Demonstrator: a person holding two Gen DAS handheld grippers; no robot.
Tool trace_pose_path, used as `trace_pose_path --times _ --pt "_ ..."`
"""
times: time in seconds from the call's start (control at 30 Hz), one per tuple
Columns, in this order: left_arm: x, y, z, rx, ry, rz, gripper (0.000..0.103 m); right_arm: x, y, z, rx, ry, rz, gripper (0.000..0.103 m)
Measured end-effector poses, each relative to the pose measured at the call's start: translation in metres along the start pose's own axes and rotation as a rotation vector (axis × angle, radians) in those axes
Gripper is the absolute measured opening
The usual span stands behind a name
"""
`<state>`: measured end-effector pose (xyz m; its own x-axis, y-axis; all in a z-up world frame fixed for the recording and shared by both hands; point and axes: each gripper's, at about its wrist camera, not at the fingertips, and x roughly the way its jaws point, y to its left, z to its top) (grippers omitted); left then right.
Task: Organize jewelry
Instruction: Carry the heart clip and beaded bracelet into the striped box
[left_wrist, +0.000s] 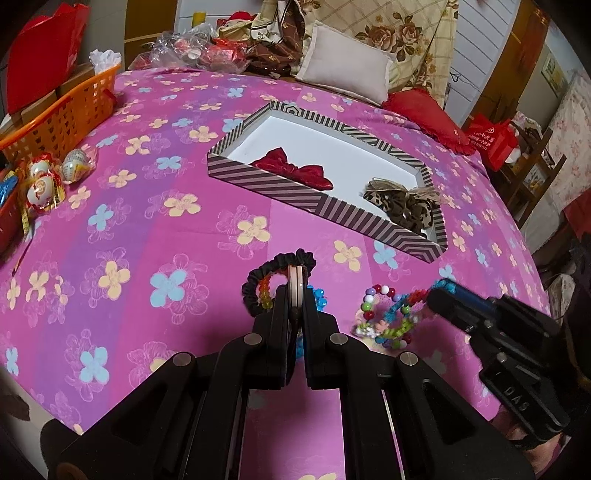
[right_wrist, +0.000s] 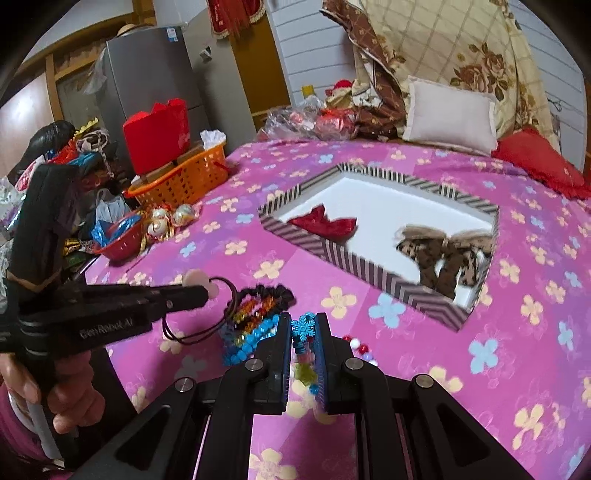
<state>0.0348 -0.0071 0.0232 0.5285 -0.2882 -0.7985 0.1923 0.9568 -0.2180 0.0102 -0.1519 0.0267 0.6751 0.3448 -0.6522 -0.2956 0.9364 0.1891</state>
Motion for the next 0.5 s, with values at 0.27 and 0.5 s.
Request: trace_pose_path --times 0.27,0.5 --pt "-0.002 -0.01 0.011 0.023 -0.013 0.009 0.005 -0.016 -0.013 0.022 0.004 -0.043 -0.027 0.011" --pt "0.0 -0.025 0.022 0.06 -0.027 0.025 0.005 -0.021 -0.024 0.03 0.014 -0.055 -0.047 0.011"
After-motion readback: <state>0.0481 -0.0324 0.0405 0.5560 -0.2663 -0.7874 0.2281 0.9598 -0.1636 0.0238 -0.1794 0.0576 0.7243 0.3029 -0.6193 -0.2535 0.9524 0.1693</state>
